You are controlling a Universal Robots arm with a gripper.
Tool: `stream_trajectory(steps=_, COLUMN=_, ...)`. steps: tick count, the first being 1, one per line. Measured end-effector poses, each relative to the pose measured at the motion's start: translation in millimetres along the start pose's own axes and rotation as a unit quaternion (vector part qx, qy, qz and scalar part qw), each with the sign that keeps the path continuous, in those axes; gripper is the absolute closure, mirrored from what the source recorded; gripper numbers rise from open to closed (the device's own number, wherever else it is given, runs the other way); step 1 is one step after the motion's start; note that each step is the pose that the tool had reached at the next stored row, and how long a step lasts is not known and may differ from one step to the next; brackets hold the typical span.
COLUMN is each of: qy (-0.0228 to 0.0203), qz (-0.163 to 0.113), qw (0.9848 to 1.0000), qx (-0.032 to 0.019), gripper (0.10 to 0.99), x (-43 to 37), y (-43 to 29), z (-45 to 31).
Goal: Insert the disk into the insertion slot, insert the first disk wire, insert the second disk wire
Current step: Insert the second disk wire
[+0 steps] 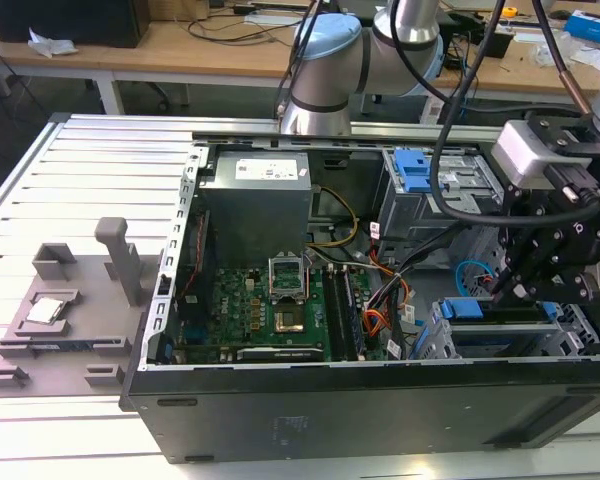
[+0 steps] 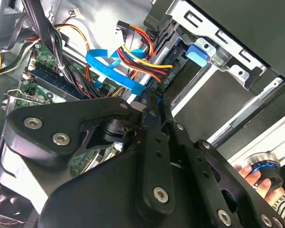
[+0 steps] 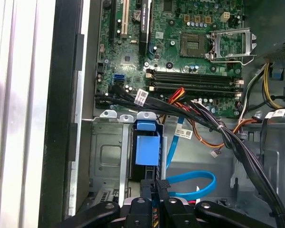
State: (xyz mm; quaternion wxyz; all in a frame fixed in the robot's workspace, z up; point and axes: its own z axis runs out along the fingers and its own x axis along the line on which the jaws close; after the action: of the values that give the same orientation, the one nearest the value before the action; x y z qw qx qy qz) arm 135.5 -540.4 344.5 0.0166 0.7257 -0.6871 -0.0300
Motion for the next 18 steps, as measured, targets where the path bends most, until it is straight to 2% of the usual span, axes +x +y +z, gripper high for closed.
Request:
stream_trajectory(steps=7, qy=0.0003, qz=0.0, qw=1.0, qx=0.0, gripper=0.925, x=0.8, y=-0.6, z=3.1)
stream_trajectory(steps=18, qy=0.0, qz=0.0, qw=1.0, qx=-0.0001, gripper=0.925, x=-1.7, y=-0.7, z=2.0)
